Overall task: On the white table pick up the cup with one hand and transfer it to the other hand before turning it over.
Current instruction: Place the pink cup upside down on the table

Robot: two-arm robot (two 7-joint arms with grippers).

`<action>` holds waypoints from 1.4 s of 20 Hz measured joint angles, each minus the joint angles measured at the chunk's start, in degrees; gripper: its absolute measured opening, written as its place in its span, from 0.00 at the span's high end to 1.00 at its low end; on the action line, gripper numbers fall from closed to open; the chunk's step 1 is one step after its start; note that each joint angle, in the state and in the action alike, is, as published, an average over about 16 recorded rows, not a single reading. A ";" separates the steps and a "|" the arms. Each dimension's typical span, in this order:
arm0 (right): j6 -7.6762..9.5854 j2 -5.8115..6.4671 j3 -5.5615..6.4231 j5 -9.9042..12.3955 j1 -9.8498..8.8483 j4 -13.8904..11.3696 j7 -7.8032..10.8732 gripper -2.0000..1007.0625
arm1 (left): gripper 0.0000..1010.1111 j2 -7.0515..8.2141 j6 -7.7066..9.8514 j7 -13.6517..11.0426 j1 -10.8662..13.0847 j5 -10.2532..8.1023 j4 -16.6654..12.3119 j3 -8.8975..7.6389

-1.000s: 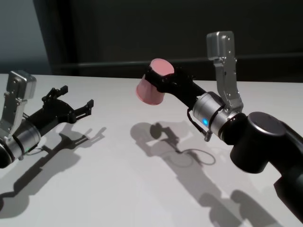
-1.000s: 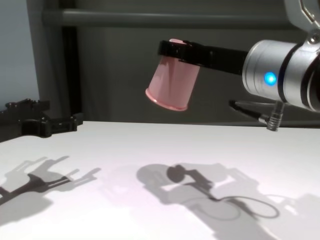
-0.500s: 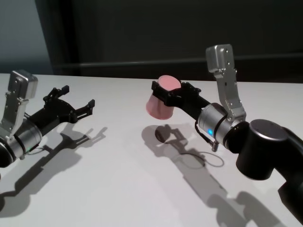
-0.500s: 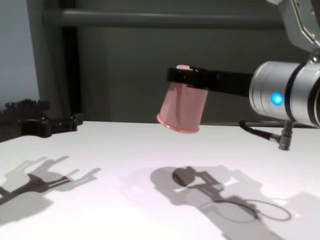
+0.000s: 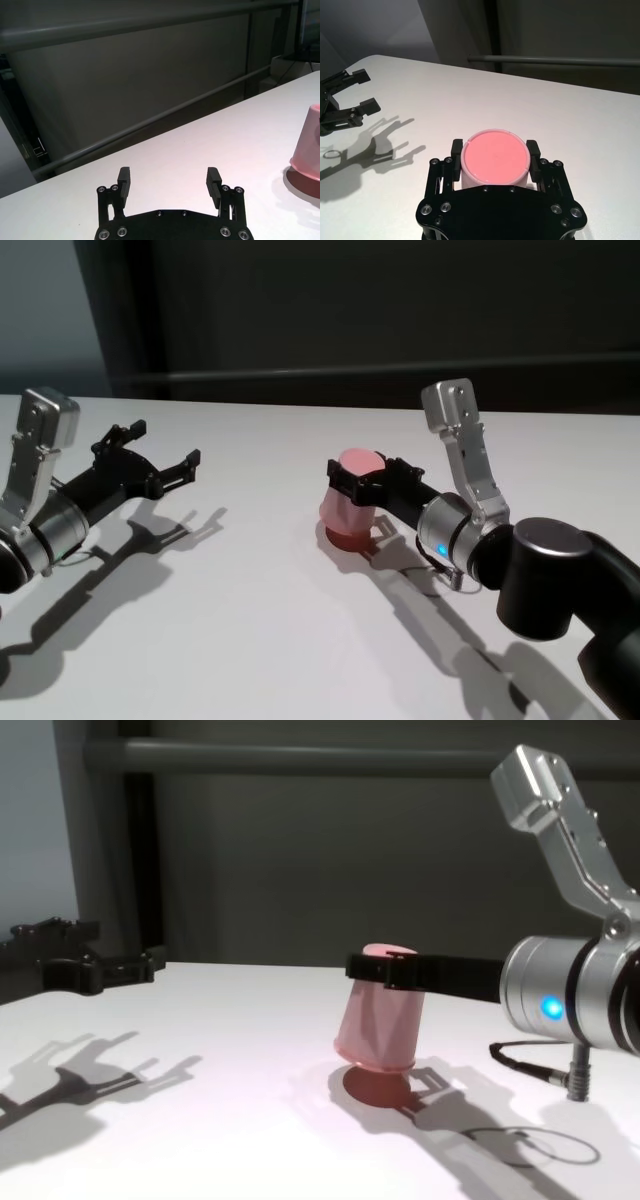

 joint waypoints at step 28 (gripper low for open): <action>4.92 -2.21 -0.87 -3.74 1.44 3.43 2.52 0.24 | 0.01 0.00 0.00 0.00 0.00 0.00 0.00 0.00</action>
